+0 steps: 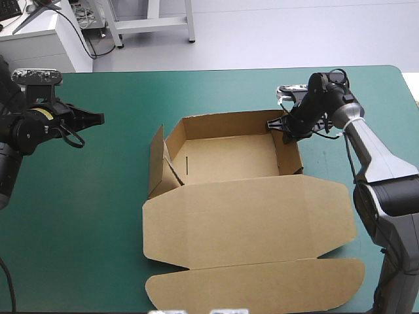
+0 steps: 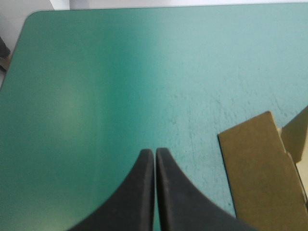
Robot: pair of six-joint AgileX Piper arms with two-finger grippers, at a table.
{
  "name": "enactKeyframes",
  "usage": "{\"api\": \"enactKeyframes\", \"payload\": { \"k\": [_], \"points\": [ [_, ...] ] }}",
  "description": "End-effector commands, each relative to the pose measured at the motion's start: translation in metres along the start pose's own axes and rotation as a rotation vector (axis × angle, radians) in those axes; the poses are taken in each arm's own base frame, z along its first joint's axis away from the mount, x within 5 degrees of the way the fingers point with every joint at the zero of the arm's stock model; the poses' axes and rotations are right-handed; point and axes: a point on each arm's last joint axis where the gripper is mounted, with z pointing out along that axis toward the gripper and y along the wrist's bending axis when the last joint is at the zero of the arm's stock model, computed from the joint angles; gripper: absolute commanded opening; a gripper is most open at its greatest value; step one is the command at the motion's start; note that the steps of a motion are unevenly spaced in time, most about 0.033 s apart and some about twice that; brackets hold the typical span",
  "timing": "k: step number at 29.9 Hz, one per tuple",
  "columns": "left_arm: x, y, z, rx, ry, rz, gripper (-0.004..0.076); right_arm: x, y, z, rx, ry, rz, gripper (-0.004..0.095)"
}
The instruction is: Fold the box
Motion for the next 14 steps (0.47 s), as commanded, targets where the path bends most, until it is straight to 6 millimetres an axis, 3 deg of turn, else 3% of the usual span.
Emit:
{"api": "enactKeyframes", "payload": {
  "k": [1,3,6,10,14],
  "points": [
    [-0.005,0.002,-0.002,0.031,-0.024,0.007,-0.0006,-0.004,0.003,-0.041,0.032,-0.091,0.025,0.0379],
    [-0.002,0.002,0.005,0.033,0.009,0.007,-0.0006,-0.007,0.005,-0.048,0.021,-0.117,0.027,0.0461],
    [0.0,0.002,0.013,0.039,0.043,0.002,-0.0006,-0.011,0.007,-0.062,0.018,-0.167,0.02,0.0491],
    [0.001,0.002,0.021,0.036,0.063,0.007,-0.0006,-0.01,0.011,-0.096,0.031,-0.258,0.003,0.0492],
    [0.001,0.002,0.021,0.035,0.066,0.013,-0.0006,0.004,0.017,-0.137,0.024,-0.348,0.006,0.0492]
  ]
}}
